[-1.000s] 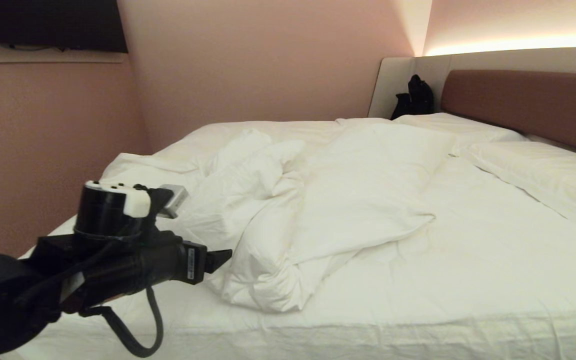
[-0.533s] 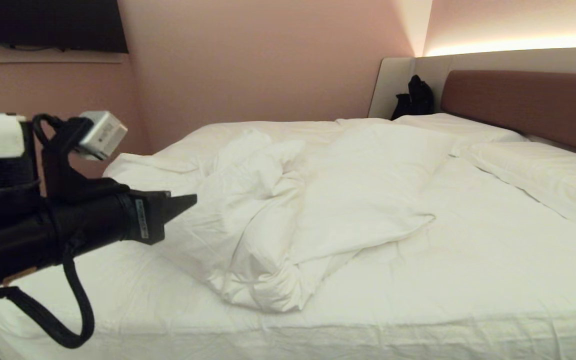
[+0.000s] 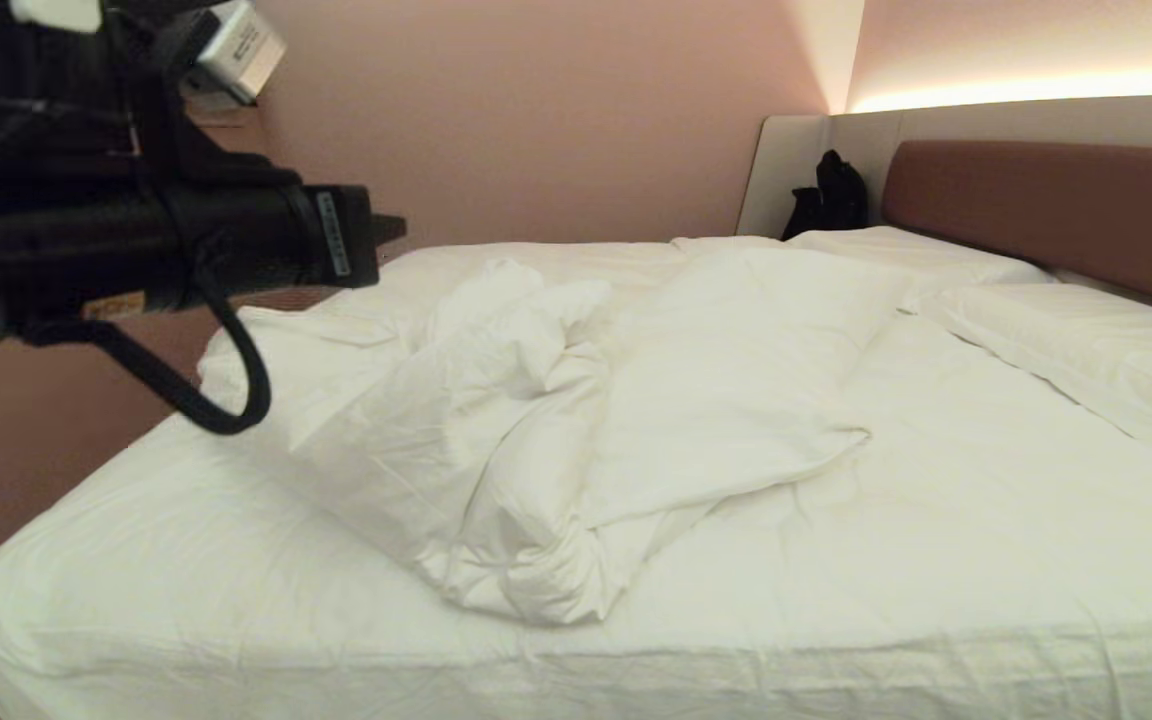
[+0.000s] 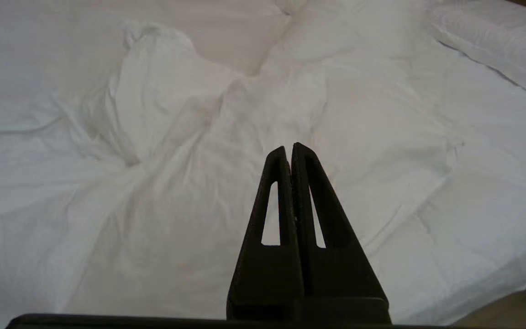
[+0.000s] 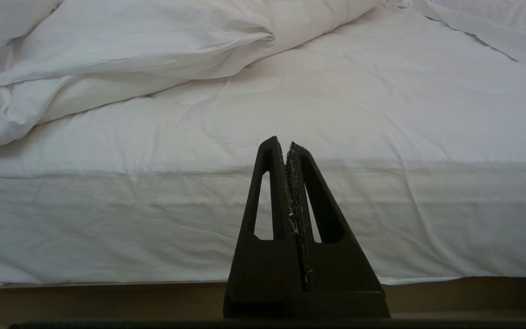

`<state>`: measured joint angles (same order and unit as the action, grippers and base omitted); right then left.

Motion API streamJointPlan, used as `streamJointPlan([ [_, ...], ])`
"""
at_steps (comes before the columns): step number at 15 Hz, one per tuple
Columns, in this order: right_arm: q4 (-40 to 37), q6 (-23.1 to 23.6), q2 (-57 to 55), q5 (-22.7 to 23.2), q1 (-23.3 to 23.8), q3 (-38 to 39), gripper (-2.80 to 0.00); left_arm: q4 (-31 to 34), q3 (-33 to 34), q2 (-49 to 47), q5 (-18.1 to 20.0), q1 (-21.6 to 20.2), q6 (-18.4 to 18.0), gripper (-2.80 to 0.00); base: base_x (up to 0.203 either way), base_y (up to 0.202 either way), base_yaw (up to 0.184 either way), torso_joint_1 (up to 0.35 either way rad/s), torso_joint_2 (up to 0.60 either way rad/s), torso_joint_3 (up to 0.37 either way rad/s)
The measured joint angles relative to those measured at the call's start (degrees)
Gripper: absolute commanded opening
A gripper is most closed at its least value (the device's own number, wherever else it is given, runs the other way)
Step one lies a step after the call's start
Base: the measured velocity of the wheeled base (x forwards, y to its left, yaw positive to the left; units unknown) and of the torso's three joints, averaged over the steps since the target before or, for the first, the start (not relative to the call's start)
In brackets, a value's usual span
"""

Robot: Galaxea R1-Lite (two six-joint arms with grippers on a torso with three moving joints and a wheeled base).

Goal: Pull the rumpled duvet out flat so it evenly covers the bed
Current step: Flatten the corners of the folded blanket

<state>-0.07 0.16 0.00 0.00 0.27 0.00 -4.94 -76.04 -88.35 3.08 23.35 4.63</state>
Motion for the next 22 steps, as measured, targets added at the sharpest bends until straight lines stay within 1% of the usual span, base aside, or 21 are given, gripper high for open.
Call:
streamJointPlan([
  [2, -0.02, -0.01, 0.0, 0.0, 0.0, 0.0, -2.8, 4.0, -9.47, -7.19, 0.0, 0.04, -0.01, -2.8, 0.0, 0.0, 0.0, 0.0, 0.0, 0.0],
  [3, -0.04, 0.0, 0.0, 0.0, 0.0, 0.0, -2.8, 5.35, -13.19, -10.54, 0.05, 0.02, -0.01, -2.8, 0.0, 0.0, 0.0, 0.0, 0.0, 0.0],
  [7, -0.02, 0.0, 0.0, -0.02, 0.0, 0.0, -2.8, 5.76, -23.47, -22.71, 0.41, 0.93, 0.0, -2.8, 0.0, 0.0, 0.0, 0.0, 0.0, 0.0],
  [10, -0.02, 0.0, 0.0, 0.0, 0.0, 0.0, -2.8, 5.93, -28.91, -29.54, 0.4, 2.0, -0.17, -2.8, 0.0, 0.0, 0.0, 0.0, 0.0, 0.0],
  [11, -0.02, 0.0, 0.0, 0.0, 0.0, 0.0, -2.8, 6.23, -30.81, -31.64, 0.29, 2.14, -0.21, 0.0, 0.0, 0.0, 0.0, 0.0, 0.0, 0.0],
  [14, -0.02, -0.02, 0.0, 0.0, 0.0, 0.0, -2.8, 6.62, -33.68, -35.22, -0.28, 3.45, -0.92, 0.0, 0.0, 0.0, 0.0, 0.0, 0.0, 0.0],
  [17, -0.04, -0.02, 0.0, -0.02, 0.0, 0.0, -2.8, 6.67, -33.86, -35.54, -2.85, 4.81, -2.67, 0.0, 0.0, 0.0, 0.0, 0.0, 0.0, 0.0],
  [18, -0.02, 0.0, 0.0, 0.0, 0.0, 0.0, -2.8, 6.61, -33.67, -35.56, -4.01, 5.29, -3.71, 0.0, 0.0, 0.0, 0.0, 0.0, 0.0, 0.0],
  [19, -0.02, -0.02, 0.0, 0.0, 0.0, 0.0, -2.8, 6.2, -33.4, -35.65, -7.15, 6.35, -5.75, 0.0, 0.0, 0.0, 0.0, 0.0, 0.0, 0.0],
  [21, -0.04, -0.02, 0.0, 0.0, 0.0, 0.0, -2.8, 5.84, -33.26, -35.84, -11.72, 8.76, -8.9, 0.0, 0.0, 0.0, 0.0, 0.0, 0.0, 0.0],
  [22, -0.03, -0.01, 0.0, 0.0, 0.0, 0.0, -2.8, 5.82, -33.25, -35.82, -12.3, 9.89, -10.17, 0.0, 0.0, 0.0, 0.0, 0.0, 0.0, 0.0],
])
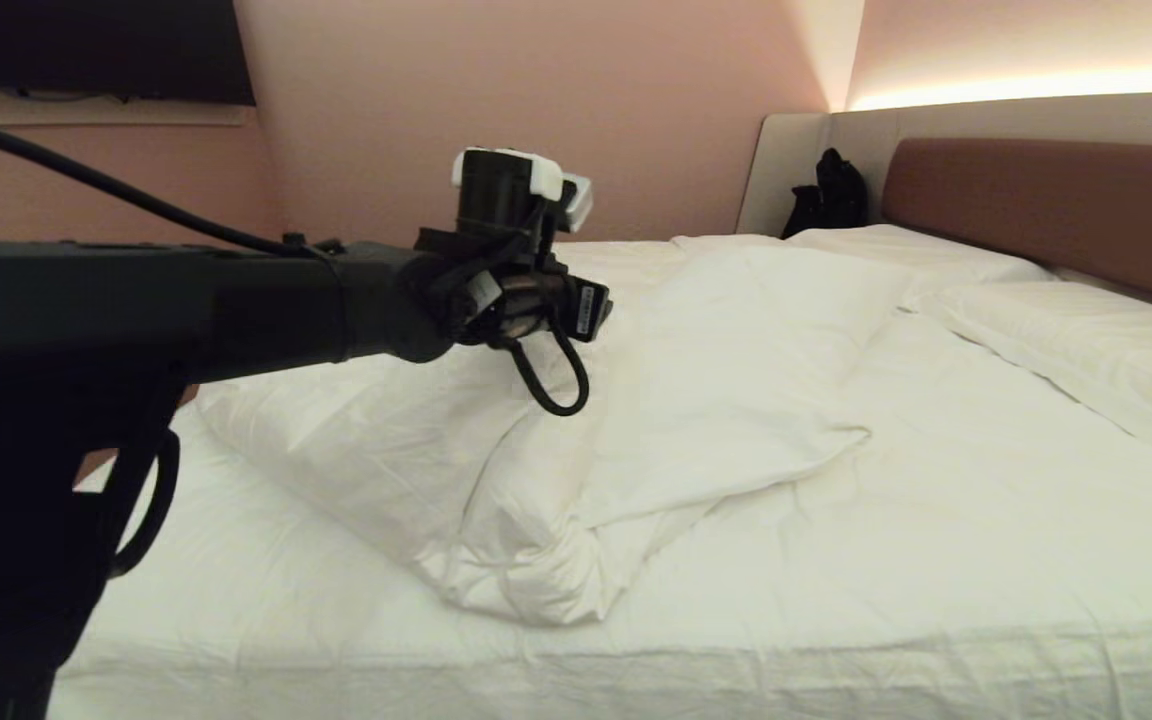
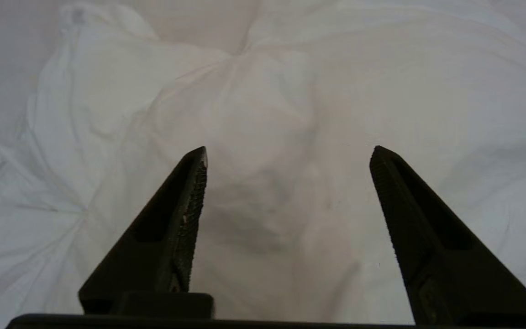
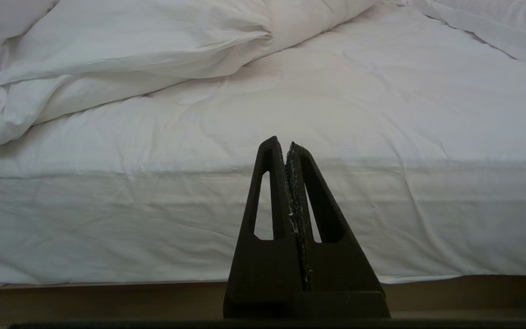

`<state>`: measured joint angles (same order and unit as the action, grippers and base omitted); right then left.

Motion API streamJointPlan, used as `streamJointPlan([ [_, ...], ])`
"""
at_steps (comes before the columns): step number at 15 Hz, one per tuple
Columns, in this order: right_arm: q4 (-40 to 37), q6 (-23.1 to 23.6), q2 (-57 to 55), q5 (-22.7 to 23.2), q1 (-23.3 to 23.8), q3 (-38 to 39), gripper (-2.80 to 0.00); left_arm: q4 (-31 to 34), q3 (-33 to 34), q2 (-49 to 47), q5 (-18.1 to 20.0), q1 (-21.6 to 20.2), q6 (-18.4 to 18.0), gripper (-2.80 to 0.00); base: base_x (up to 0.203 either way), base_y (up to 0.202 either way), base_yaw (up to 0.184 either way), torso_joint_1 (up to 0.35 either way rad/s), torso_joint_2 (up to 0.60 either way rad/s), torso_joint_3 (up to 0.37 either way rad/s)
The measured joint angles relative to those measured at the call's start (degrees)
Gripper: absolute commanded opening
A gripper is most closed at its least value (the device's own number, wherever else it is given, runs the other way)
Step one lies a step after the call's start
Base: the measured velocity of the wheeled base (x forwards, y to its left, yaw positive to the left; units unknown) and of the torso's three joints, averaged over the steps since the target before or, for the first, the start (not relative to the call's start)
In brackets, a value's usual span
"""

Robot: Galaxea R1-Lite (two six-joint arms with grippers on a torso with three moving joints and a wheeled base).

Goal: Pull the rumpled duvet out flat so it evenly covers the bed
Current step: Flatten the corners of the folded blanket

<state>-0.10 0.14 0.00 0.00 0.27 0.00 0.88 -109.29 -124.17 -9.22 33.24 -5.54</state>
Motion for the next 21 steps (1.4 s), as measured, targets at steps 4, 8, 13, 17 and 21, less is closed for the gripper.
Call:
streamJointPlan([
  [4, 0.0, 0.01, 0.0, 0.0, 0.0, 0.0, -2.8, 0.54, -0.67, -0.81, -1.3, 1.79, -5.16, 0.0, 0.0, 0.0, 0.0, 0.0, 0.0, 0.0],
  [8, 0.02, -0.01, 0.0, -0.01, 0.0, 0.0, -2.8, -0.33, -2.1, -3.95, -4.89, 2.01, -10.71, 0.0, 0.0, 0.0, 0.0, 0.0, 0.0, 0.0],
  [13, 0.0, 0.01, 0.0, -0.01, 0.0, 0.0, -2.8, -3.03, -2.32, -7.28, -6.54, 2.0, -11.71, 0.0, 0.0, 0.0, 0.0, 0.0, 0.0, 0.0],
  [17, 0.0, 0.01, 0.0, 0.0, 0.0, 0.0, -2.8, -6.68, -2.65, -10.03, -8.5, 0.85, -12.34, 0.0, 0.0, 0.0, 0.0, 0.0, 0.0, 0.0],
  [21, 0.0, 0.0, 0.0, 0.0, 0.0, 0.0, -2.8, -13.26, -2.69, -11.36, -17.61, 0.74, -16.22, 0.0, 0.0, 0.0, 0.0, 0.0, 0.0, 0.0],
])
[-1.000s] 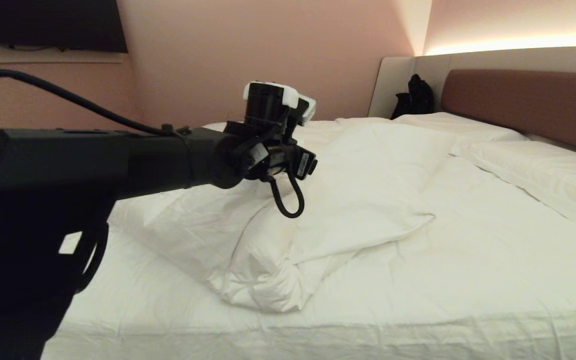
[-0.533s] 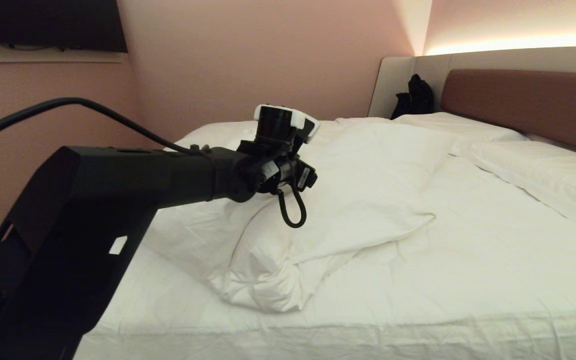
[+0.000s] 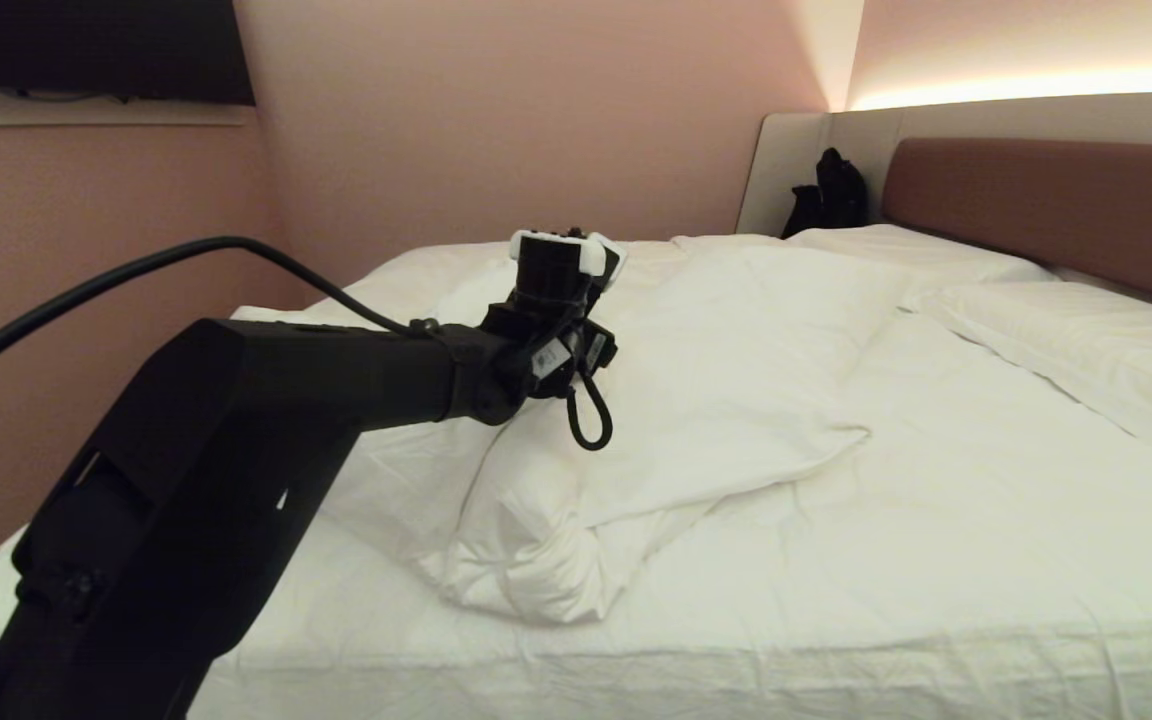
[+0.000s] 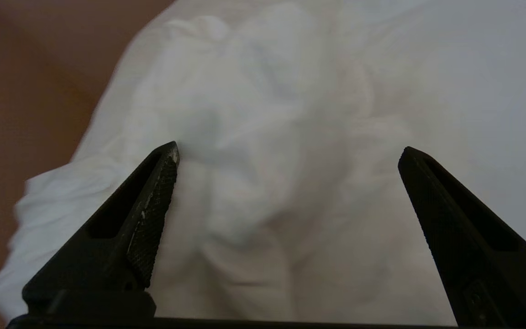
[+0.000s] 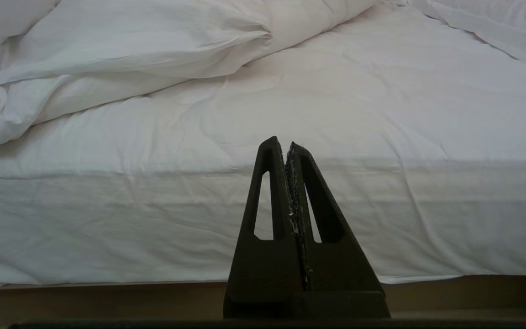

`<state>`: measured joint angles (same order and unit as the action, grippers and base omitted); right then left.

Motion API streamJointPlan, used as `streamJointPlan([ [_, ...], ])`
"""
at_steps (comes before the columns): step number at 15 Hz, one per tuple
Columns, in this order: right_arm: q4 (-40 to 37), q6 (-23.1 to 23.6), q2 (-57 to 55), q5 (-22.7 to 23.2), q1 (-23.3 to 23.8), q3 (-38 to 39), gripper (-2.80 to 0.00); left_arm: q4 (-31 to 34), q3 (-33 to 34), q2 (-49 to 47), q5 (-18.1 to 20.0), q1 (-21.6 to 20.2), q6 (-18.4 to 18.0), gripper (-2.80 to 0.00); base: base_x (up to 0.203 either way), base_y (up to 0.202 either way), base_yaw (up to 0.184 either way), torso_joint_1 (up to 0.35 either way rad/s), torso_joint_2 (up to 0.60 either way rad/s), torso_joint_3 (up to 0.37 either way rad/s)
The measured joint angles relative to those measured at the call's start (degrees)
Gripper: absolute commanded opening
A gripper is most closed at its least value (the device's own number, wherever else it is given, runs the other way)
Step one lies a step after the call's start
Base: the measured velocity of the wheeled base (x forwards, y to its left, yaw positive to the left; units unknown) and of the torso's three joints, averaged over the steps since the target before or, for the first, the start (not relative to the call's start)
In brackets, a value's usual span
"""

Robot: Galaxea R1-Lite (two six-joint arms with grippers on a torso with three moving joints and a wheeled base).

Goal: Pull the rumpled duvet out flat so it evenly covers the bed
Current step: Flatten the corners of the folded blanket

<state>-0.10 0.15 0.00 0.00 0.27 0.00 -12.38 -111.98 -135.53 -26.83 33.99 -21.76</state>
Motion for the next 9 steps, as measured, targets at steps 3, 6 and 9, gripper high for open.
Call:
streamJointPlan([
  [3, 0.0, 0.01, 0.0, 0.0, 0.04, 0.0, -2.8, -5.25, 0.35, -0.11, -5.95, 1.37, -2.4, 0.0, 0.0, 0.0, 0.0, 0.0, 0.0, 0.0],
  [6, 0.01, -0.01, 0.0, 0.0, 0.0, 0.0, -2.8, -5.03, 0.41, 0.28, -7.73, 2.91, -2.72, 0.0, 0.0, 0.0, 0.0, 0.0, 0.0, 0.0],
  [9, 0.0, 0.0, 0.0, 0.0, 0.02, 0.0, -2.8, -4.91, 0.22, -0.46, -7.62, 2.95, -2.73, 0.0, 0.0, 0.0, 0.0, 0.0, 0.0, 0.0],
])
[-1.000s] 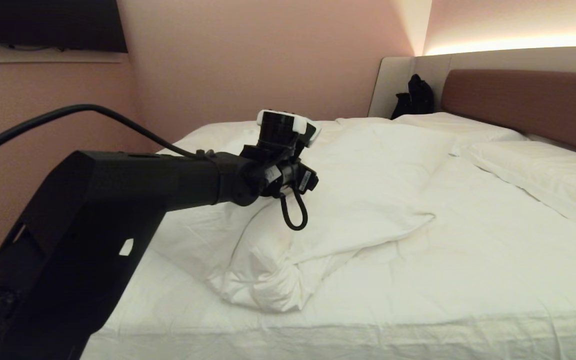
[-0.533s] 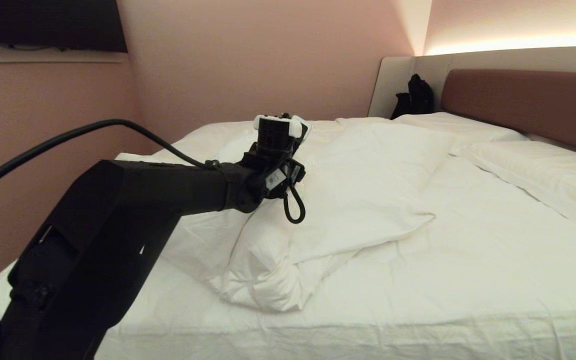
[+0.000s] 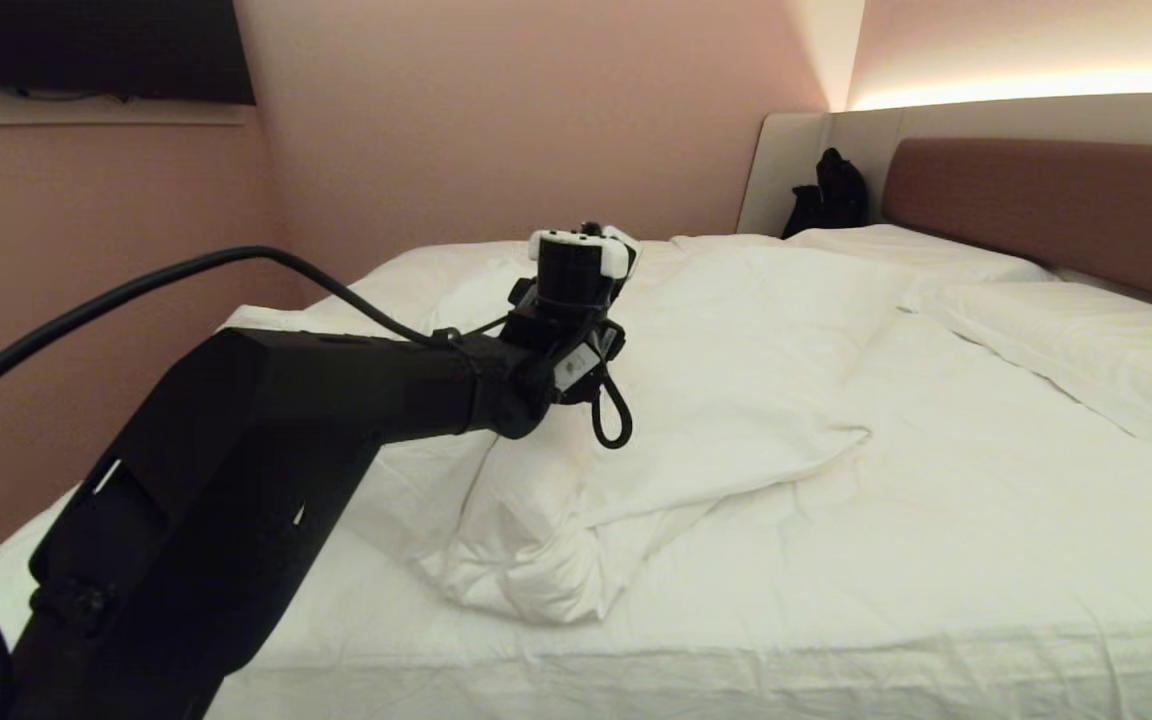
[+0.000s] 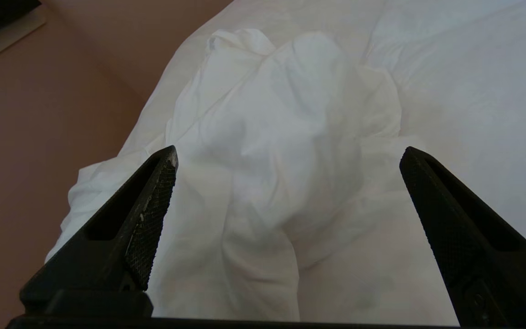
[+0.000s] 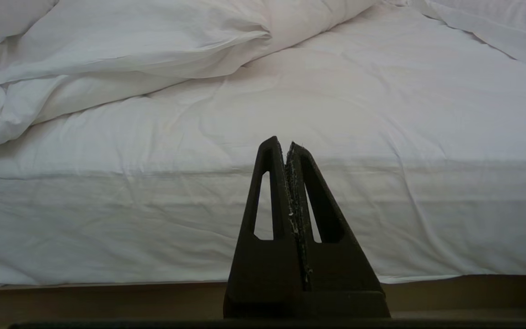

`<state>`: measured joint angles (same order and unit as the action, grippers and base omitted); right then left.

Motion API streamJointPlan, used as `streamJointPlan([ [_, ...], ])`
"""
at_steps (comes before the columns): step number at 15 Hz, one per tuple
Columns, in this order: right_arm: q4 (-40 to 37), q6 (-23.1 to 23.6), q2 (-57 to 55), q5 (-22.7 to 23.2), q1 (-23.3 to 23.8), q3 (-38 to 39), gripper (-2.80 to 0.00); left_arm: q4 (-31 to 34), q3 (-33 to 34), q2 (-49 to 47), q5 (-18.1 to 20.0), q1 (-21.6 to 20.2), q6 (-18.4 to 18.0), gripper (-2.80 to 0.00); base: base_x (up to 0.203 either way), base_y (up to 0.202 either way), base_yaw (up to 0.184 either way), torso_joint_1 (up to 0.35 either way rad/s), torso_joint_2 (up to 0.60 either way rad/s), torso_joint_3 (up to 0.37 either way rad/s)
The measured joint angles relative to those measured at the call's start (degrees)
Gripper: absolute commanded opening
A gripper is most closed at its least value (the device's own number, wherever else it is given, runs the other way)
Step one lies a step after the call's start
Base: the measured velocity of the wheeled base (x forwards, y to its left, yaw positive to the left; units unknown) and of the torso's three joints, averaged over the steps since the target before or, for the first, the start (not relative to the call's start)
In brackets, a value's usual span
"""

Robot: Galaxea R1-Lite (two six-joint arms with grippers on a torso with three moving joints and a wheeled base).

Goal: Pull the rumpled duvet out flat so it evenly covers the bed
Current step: Flatten the corners of the folded blanket

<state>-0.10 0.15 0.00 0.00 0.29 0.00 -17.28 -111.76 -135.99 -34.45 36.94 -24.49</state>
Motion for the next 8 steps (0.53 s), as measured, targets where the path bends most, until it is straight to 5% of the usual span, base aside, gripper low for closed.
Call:
streamJointPlan([
  [8, -0.01, 0.01, 0.0, 0.0, -0.02, 0.0, -2.8, -1.15, -0.11, -0.72, -2.56, -1.09, 0.43, 0.0, 0.0, 0.0, 0.0, 0.0, 0.0, 0.0],
])
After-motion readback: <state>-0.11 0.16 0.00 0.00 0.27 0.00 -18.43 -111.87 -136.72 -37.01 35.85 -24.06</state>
